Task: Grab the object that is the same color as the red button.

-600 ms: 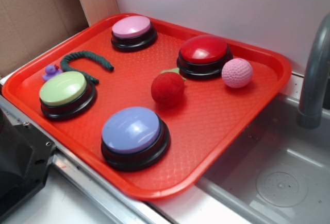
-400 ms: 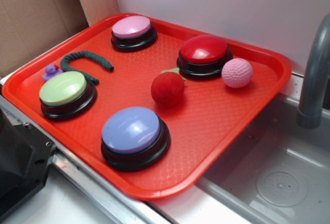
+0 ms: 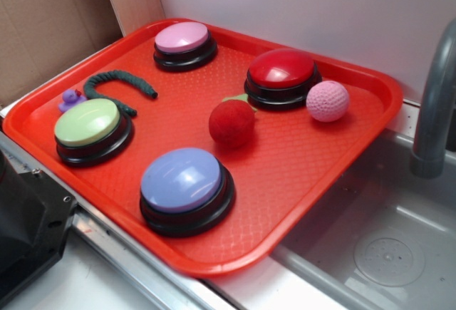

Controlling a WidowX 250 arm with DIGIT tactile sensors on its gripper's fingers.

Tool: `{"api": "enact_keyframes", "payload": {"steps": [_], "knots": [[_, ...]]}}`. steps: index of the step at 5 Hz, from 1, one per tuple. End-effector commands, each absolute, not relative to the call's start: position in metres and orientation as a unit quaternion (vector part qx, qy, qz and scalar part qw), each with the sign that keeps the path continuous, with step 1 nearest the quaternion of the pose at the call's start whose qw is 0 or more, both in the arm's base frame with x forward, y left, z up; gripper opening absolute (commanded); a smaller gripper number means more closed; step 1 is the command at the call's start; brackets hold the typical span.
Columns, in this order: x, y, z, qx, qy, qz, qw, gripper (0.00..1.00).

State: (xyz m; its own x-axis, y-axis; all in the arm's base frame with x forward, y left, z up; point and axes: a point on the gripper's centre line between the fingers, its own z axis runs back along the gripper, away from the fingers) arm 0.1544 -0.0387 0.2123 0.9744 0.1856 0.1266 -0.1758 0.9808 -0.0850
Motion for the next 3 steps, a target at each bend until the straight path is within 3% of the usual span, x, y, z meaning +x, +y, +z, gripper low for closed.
{"api": "enact_keyframes", "payload": {"steps": [1, 2, 3], "knots": [[0.212, -0.052, 0.155, -0.032, -0.04, 0.3, 0.952, 1.0], [0.221, -0.056, 0.113, -0.018, -0.01, 0.33, 0.944, 1.0], [0.225, -0.052, 0.1, -0.04, -0.019, 0.303, 0.952, 1.0]]}}
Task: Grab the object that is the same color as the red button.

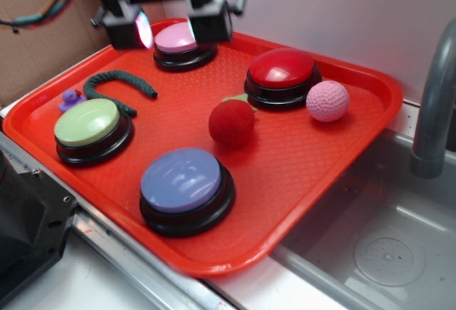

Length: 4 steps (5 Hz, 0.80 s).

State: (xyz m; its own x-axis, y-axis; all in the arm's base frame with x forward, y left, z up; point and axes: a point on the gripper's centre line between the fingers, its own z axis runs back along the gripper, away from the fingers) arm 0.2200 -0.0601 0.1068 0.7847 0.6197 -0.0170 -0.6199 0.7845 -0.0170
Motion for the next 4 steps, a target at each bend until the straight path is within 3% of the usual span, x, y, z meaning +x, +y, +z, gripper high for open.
{"api": "enact_keyframes", "payload": {"steps": [1, 2, 4], "knots": [[0.225, -0.052, 0.1, -0.04, -0.019, 0.303, 0.952, 1.0], [0.225, -0.052, 0.1, -0.04, -0.019, 0.303, 0.952, 1.0], [0.247, -0.083, 0.047, -0.02, 0.003, 0.287, 0.958, 1.0]]}}
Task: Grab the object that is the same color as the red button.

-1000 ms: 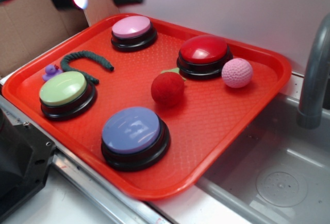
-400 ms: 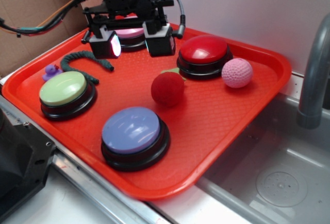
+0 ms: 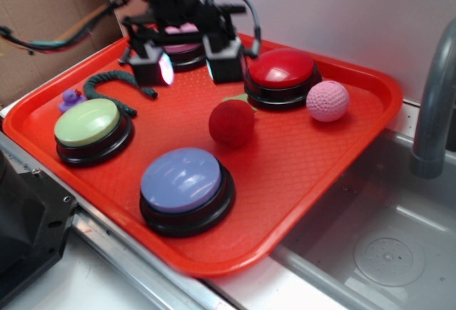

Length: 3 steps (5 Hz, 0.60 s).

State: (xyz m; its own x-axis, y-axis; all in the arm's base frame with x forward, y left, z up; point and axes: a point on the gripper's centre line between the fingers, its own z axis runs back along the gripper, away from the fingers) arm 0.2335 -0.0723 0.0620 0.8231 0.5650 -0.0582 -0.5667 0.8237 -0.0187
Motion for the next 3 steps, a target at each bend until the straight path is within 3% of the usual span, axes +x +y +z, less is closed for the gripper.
{"api": "enact_keyframes", "payload": {"steps": [1, 2, 3], "knots": [[0.2472, -0.0848, 0.0314, -0.019, 0.013, 0.283, 0.959, 1.0], [0.2442, -0.0826, 0.0261, -0.015, 0.022, 0.295, 0.955, 0.0], [0.2438, -0.0814, 0.025, -0.017, 0.033, 0.291, 0.956, 0.0]]}}
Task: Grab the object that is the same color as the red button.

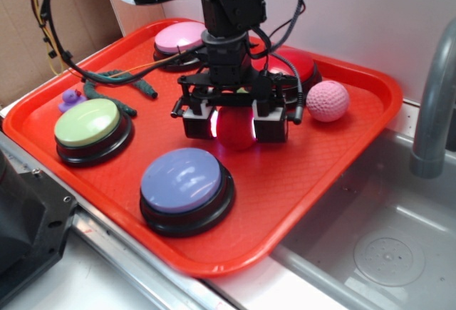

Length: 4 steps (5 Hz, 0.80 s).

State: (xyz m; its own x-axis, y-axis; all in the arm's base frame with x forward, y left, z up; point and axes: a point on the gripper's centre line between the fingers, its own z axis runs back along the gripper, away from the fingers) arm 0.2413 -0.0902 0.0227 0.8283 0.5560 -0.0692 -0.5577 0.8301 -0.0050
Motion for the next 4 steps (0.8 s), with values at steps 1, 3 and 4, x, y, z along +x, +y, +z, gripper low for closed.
{"api": "enact_keyframes", "payload": {"steps": [1, 3, 4], "knots": [[0.243, -0.079, 0.063, -0.026, 0.025, 0.269, 0.962, 0.0], [0.223, -0.039, 0.147, -0.043, -0.072, 0.239, 0.967, 0.0], [0.219, -0.014, 0.166, -0.007, -0.082, 0.232, 0.969, 0.0]]}}
